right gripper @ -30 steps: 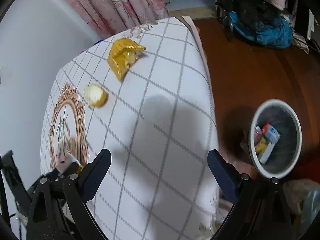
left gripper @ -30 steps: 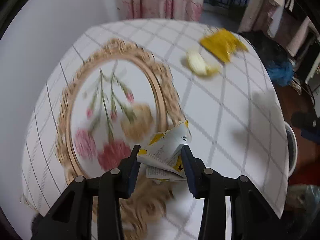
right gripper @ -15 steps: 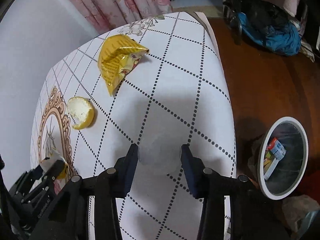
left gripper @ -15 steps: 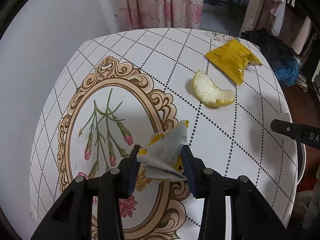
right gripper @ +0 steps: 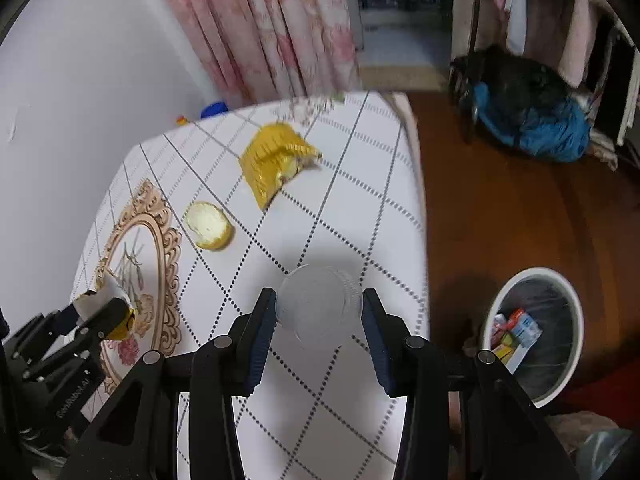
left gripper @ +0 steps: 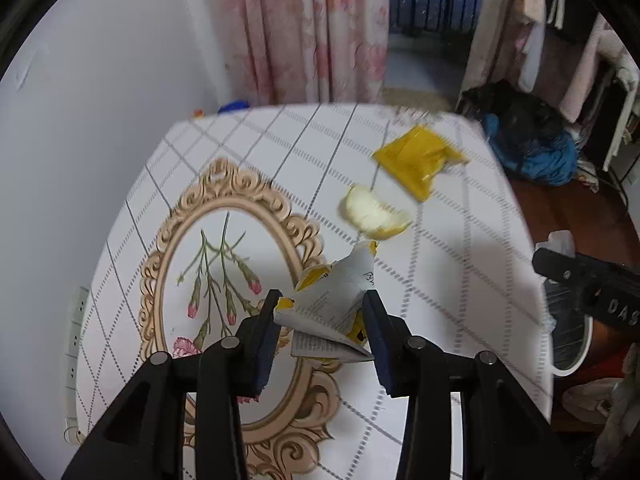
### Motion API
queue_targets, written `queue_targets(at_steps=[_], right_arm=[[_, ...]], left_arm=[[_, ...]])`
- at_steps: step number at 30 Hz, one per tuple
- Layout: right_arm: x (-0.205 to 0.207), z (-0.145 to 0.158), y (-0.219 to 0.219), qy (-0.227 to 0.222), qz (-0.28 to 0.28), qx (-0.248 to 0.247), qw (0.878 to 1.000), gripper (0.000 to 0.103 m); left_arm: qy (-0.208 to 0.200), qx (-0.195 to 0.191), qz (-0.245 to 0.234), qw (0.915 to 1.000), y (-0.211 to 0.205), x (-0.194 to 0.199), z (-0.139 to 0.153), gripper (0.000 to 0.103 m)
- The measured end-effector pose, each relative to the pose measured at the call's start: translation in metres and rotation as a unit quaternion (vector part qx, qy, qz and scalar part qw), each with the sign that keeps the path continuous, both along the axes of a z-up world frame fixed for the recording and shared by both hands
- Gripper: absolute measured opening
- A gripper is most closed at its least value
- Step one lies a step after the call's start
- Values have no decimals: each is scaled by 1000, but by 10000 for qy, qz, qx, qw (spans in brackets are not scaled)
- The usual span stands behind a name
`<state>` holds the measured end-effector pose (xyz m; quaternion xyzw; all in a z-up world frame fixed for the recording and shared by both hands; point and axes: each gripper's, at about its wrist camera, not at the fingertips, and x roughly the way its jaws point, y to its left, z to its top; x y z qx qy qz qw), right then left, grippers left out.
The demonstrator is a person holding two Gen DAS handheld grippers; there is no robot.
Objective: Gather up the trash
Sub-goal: 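Grasp the folded yellow paper with the left tool while the right tool grasps the clear plastic lid, then carry the paper and lid over the bin and open both tools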
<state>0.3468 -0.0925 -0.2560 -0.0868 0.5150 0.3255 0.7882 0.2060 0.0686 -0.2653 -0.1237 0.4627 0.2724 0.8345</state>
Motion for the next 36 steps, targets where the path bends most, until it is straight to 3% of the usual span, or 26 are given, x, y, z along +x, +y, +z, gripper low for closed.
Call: queue_targets(at_steps=[11, 15, 20, 26, 32, 36], right_arm=[[2, 71, -95, -521, -639, 464, 9955, 45], [19, 90, -154, -641, -1053, 491, 9912, 45], [43, 93, -226, -685, -1544, 353, 9850, 45], [83, 55, -308, -341, -2162, 99, 9757, 45], [129, -25, -362, 542, -2560, 45, 9652, 45], [145, -71, -380, 941, -2699, -39, 9583, 45]], left_arm=[[-732, 137, -650, 9951, -72, 20, 79, 37], [-911, 141, -1016, 9905, -108, 45, 96, 37], [-974, -22, -1577, 9827, -165, 92, 97, 37], [-750, -339, -2140, 9734, -230, 149, 71, 37], [-199, -1049, -2555, 9609, -273, 208, 16, 37], [128, -1247, -2502, 9600, -281, 230, -16, 37]])
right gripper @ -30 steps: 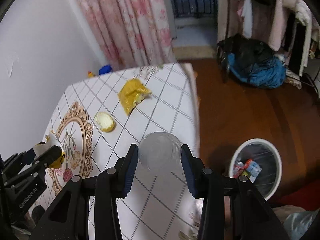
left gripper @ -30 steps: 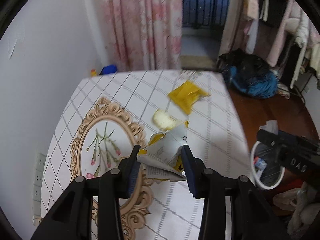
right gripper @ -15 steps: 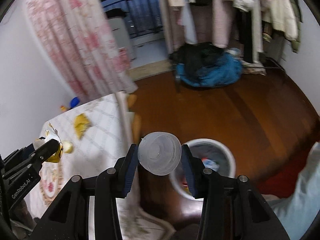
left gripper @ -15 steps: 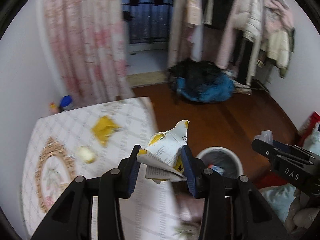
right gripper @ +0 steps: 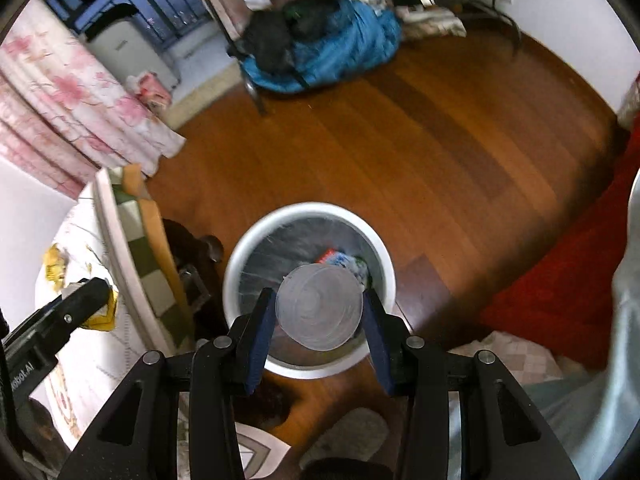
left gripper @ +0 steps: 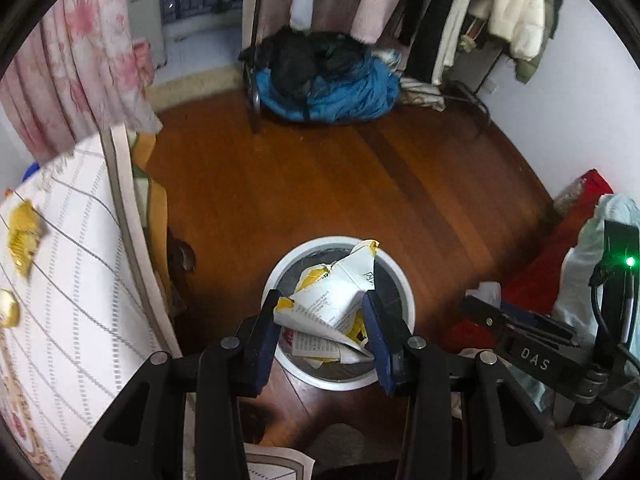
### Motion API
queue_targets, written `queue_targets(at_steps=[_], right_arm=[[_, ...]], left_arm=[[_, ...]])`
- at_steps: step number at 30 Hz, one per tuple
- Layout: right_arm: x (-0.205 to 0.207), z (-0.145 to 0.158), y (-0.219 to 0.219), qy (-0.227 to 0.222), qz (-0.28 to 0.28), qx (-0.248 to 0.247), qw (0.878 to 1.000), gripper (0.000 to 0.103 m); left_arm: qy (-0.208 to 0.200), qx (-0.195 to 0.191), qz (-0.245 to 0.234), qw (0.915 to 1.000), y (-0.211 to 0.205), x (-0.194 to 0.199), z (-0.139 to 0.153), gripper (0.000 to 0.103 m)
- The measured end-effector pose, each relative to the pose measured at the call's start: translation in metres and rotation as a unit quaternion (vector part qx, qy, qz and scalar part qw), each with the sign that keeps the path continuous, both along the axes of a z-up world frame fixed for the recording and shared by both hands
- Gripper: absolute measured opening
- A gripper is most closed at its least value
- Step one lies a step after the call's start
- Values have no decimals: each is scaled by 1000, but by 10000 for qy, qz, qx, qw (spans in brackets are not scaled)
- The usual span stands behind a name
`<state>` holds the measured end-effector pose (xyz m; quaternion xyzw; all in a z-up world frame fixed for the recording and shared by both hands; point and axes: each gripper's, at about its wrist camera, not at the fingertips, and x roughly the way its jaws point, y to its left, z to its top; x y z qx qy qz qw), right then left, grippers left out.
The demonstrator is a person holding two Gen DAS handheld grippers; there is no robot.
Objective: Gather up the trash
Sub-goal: 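Carry the paper and lid over the bin and open both tools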
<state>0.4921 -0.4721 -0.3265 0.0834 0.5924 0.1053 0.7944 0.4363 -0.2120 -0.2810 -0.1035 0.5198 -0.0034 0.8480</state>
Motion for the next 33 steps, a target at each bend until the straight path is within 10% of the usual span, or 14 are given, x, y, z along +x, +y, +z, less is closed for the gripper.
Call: queue_targets(at_steps=[15, 17, 19, 21, 33], right_arm=[[42, -105, 12, 969, 27, -195, 9951, 46], [46, -111, 11, 1066, 58, -199, 9941, 51], [47, -114, 9, 1104, 27, -127, 9938, 87], [46, -116, 8, 1130, 3, -128, 9935, 95], [26, -115, 19, 1144, 96, -1104, 9872, 101]], left_arm=[[1447, -915, -59, 9852, 5, 48, -90, 41], [1501, -833, -71, 9851, 5, 48, -91, 58], [1453, -764, -28, 9864, 9, 46, -92, 86], [1466, -630, 19, 9872, 11, 44, -92, 93], [1422, 530, 127, 9883, 19, 24, -98, 96]])
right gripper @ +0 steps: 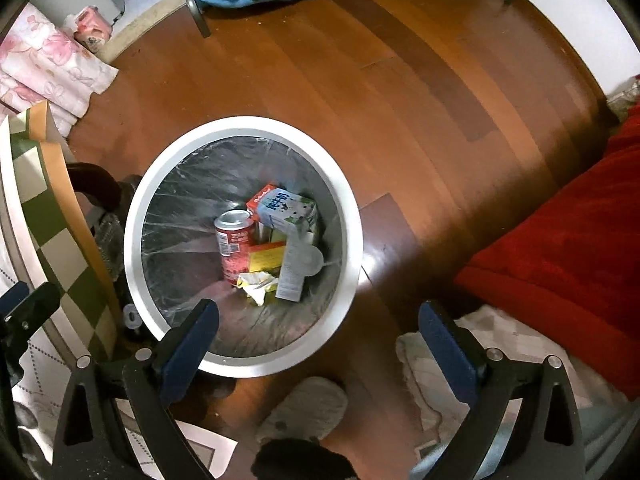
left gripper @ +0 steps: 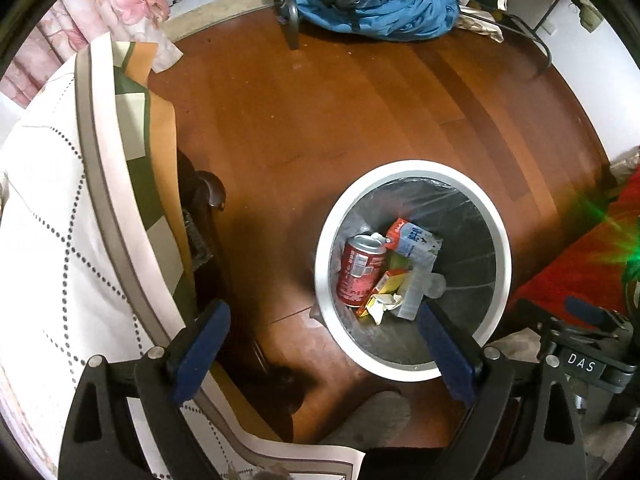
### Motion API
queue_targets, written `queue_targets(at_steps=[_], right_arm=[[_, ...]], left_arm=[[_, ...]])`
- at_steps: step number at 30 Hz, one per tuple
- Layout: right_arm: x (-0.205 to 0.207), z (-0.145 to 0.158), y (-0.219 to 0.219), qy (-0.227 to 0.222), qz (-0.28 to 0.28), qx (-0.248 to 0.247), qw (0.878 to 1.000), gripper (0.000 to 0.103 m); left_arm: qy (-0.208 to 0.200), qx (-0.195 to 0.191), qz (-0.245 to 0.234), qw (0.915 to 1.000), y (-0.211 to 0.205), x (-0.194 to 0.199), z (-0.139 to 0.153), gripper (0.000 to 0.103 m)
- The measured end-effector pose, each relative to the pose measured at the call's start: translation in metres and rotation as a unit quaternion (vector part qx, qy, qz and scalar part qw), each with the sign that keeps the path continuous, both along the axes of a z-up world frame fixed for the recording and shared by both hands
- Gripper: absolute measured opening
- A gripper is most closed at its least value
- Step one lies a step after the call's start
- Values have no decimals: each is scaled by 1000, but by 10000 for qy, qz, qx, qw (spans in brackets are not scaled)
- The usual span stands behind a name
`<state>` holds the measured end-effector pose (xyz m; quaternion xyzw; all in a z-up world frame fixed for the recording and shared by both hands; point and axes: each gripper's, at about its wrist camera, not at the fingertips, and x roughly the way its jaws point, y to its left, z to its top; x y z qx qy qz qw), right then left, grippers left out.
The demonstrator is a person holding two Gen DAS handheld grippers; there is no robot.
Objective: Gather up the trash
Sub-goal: 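Carry the paper and lid over the bin and open both tools, then swing both tools back toward the table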
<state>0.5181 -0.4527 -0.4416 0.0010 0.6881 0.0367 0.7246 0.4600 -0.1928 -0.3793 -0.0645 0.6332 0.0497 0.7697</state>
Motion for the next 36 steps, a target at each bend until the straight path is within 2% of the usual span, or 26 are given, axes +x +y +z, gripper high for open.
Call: queue_targets(at_steps=[6, 14, 24, 31, 36], right_arm=[[-6, 20, 3, -162, 47, -61, 9998, 101], [-22, 69, -2, -508, -29, -48, 9987, 101], [-56, 170, -3, -1252, -77, 91, 9921, 101], [-84, 242, 21, -1789, -44, 487, 9827, 101], [-99, 274, 73, -1980, 295, 902, 9756, 101]], left_arm=[[-164, 81, -19, 9998, -2, -5, 15, 96], [-533, 138, -50, 9985, -5, -21, 57, 96], [-1400, 284, -58, 9897, 1, -55, 144, 96], [-1898, 470, 292, 9803, 27, -87, 199, 96], [-2095, 543, 876, 9724, 80, -110, 219, 96]])
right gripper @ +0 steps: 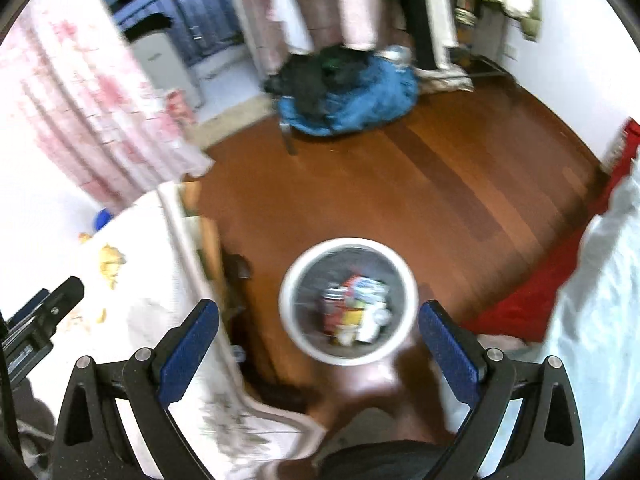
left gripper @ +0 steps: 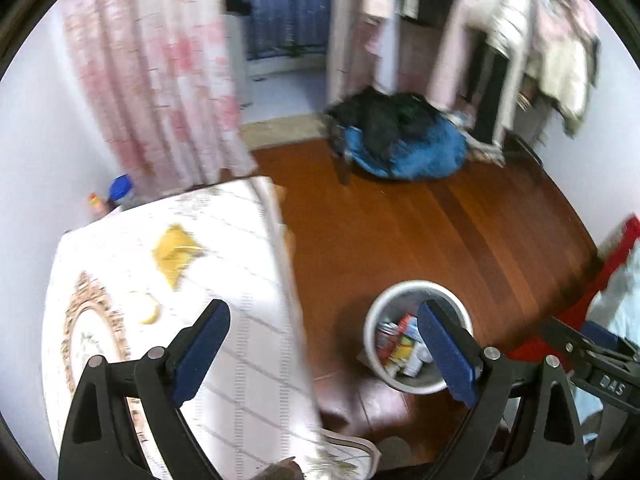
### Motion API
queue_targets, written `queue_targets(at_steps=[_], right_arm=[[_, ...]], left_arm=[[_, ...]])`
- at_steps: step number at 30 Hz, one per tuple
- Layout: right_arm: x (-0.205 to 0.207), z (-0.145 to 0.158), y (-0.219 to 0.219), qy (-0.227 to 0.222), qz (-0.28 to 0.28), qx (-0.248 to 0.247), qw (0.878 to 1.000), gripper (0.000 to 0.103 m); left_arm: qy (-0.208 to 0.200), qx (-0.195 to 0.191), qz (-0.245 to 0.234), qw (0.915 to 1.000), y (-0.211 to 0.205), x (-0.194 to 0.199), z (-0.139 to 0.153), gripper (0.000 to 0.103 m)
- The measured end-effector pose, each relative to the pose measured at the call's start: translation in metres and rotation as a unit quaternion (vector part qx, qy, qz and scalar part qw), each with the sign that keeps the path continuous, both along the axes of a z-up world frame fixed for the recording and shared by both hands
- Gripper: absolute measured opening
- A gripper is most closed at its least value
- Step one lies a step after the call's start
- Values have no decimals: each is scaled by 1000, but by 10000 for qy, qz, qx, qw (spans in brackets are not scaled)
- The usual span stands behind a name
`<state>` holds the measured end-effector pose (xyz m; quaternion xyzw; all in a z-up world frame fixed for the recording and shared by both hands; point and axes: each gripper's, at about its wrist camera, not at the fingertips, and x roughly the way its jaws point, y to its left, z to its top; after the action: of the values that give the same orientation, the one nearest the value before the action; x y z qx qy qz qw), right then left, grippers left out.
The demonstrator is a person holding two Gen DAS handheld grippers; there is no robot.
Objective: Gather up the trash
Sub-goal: 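Swing both tools back toward the table, then grasp the lemon peel with the left tool while the right tool grasps the yellow packet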
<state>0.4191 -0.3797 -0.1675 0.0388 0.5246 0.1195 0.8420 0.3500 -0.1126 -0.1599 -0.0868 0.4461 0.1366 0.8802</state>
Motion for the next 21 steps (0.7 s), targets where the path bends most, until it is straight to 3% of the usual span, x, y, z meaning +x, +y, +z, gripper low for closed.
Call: queue_targets(at_steps=[5, 9, 16, 21], right_arm=[[-4, -4, 106, 92, 911, 176, 9956, 101], [-2, -28, 208, 281, 1752, 193, 9839, 101], [23, -87, 394, 461, 3108, -721, 9466, 101], [36, -134, 471, 680, 3692, -1328, 9173, 101]], left_arm=[[-50, 268, 924, 9953, 91, -31, -3, 96], [361, 459, 1810, 9817, 180, -55, -38, 96], [1094, 402, 2695, 9559, 290, -79, -123, 96], [1359, 175, 2944, 9458, 328, -90, -168, 96]])
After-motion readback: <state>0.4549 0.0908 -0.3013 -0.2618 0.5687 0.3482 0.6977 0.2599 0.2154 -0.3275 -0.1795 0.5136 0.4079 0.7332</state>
